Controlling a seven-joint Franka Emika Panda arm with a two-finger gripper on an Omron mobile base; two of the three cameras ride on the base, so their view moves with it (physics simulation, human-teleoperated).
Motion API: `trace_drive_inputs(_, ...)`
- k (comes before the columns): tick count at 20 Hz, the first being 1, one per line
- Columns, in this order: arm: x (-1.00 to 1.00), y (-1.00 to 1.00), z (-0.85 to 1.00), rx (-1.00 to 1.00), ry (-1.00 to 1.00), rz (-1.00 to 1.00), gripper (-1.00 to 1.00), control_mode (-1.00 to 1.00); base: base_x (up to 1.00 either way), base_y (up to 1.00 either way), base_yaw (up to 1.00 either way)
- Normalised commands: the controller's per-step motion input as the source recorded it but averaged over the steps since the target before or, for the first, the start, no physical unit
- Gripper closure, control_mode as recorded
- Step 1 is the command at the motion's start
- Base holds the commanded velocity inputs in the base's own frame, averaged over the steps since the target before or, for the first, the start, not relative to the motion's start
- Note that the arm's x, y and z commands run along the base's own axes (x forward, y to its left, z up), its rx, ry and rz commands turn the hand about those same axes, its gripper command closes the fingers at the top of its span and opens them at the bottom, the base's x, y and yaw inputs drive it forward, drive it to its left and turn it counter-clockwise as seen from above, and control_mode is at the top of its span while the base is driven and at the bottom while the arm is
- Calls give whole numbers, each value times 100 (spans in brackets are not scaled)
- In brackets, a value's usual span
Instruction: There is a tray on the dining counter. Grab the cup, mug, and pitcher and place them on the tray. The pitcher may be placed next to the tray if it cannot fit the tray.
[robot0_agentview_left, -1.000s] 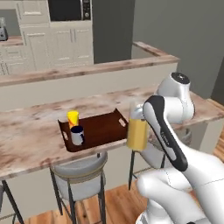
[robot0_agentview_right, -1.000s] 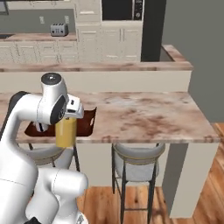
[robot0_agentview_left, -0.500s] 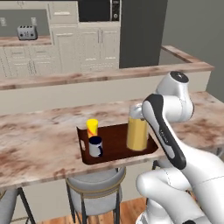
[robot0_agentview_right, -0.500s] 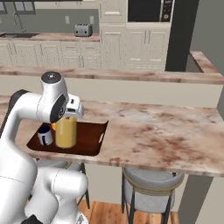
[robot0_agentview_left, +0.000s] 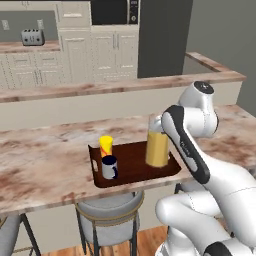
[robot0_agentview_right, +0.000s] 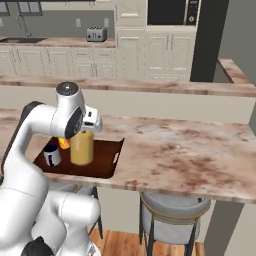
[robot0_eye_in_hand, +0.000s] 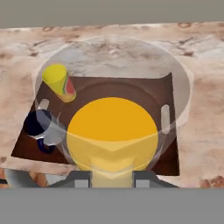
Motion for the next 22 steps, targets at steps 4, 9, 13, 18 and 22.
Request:
trace_drive_inputs(4,60,-6,-20,-1,-1,0,100,-100,0,0,0)
trace_drive_inputs(9,74,0,-28,-2,0,0,100,-100,0,0,0)
trace_drive_inputs(13,80,2,-44,-3,0,0,100,-100,0,0,0)
trace_drive_inputs(18,64,8,-42,-2,0,0,100,-100,0,0,0)
trace_drive_inputs(22,62,15,-35,0,0,0,100,-100,0,0,0)
